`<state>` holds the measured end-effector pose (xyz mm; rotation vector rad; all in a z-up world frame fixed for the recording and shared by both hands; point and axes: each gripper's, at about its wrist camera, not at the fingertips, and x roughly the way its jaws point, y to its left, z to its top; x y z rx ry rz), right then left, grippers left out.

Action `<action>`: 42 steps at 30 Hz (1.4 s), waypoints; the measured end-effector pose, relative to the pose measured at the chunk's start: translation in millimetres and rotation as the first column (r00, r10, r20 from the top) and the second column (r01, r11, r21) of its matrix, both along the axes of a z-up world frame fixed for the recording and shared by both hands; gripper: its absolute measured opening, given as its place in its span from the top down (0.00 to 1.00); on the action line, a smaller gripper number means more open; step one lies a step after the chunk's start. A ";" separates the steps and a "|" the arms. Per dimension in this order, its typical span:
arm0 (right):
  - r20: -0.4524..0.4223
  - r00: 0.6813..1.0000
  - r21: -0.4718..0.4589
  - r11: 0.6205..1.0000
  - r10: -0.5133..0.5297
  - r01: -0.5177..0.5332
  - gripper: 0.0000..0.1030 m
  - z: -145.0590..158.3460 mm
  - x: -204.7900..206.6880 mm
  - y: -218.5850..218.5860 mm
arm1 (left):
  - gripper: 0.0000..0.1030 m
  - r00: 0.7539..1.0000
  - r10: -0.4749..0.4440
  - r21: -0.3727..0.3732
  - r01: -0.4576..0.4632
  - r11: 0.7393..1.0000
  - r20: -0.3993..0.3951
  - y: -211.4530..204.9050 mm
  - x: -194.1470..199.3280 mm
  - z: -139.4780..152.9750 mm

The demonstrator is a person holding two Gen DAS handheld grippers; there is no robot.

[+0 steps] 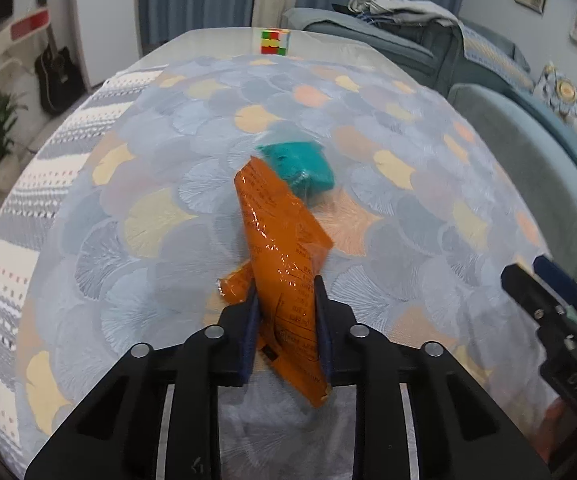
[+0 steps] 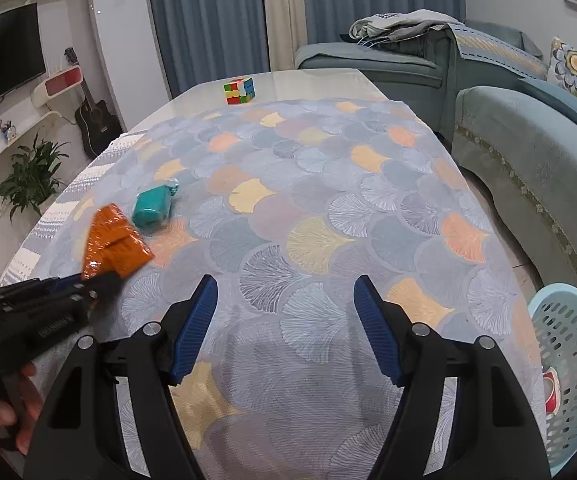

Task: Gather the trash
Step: 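Grasp the orange snack bag with the left tool while the right tool grasps the teal packet, then carry both bags over the blue basket and open both tools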

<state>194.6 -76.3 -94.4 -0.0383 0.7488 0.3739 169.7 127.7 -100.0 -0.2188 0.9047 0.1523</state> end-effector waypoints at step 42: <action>-0.088 0.981 0.063 0.984 0.172 -0.167 0.68 15.4 50.9 98.7 | 0.88 0.989 0.097 -0.179 -0.076 0.981 0.114 40.7 -21.3 18.6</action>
